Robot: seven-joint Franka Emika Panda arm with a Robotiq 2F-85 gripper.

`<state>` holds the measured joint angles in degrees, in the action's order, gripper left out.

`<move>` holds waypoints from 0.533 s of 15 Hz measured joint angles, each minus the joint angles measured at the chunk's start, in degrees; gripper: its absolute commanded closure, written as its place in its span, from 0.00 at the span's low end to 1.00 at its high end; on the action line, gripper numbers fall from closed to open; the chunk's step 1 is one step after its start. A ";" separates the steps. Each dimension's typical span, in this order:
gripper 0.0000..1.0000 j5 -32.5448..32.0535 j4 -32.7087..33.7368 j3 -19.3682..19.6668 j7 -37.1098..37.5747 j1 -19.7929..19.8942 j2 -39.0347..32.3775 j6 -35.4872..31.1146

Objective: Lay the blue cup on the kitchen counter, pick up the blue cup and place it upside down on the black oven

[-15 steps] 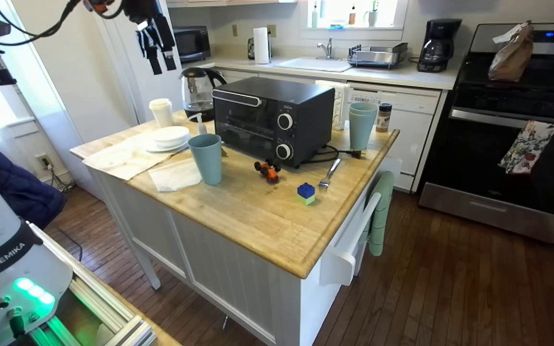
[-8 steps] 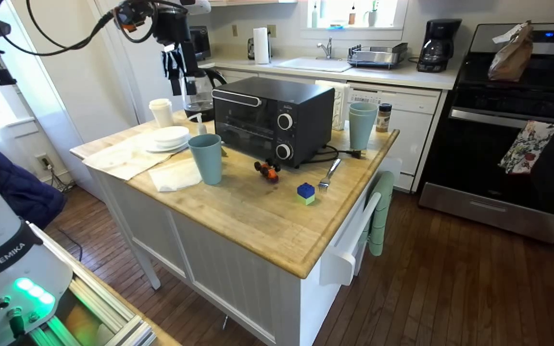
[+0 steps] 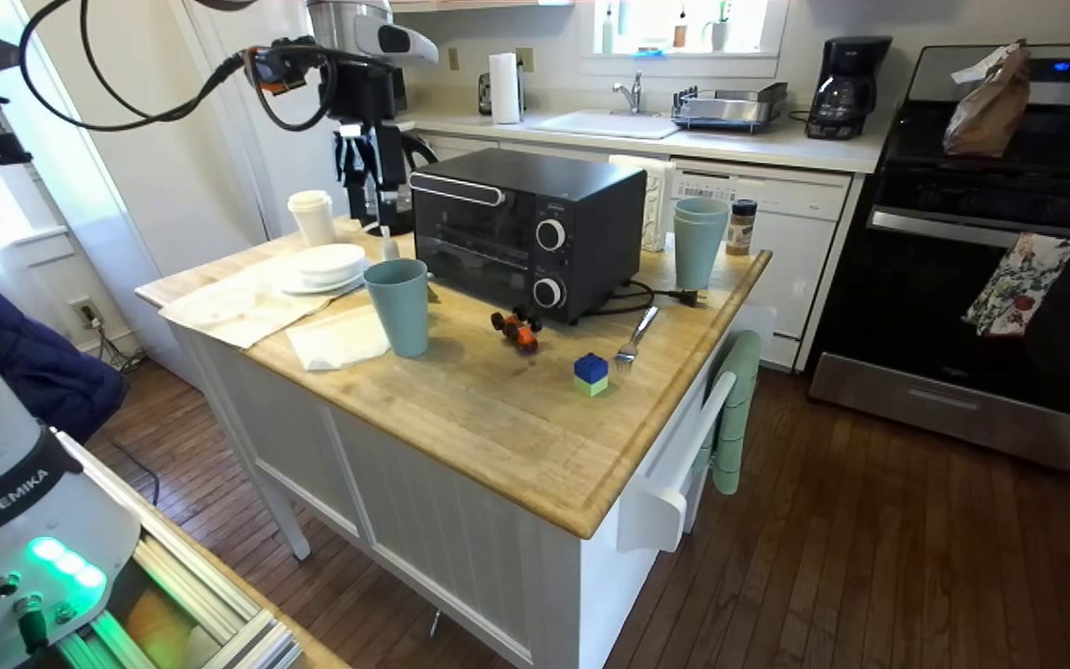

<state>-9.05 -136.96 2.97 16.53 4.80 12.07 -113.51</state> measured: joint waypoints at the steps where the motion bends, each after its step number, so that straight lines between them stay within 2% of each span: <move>1: 0.00 0.00 -0.78 0.57 -0.54 0.35 -0.42 -2.08; 4: 0.00 0.00 -2.31 1.80 -1.03 1.22 -1.88 -6.31; 8: 0.00 0.00 -2.33 1.84 -1.06 1.30 -2.15 -6.58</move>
<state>-9.05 -139.29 4.80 15.47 6.09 9.93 -120.10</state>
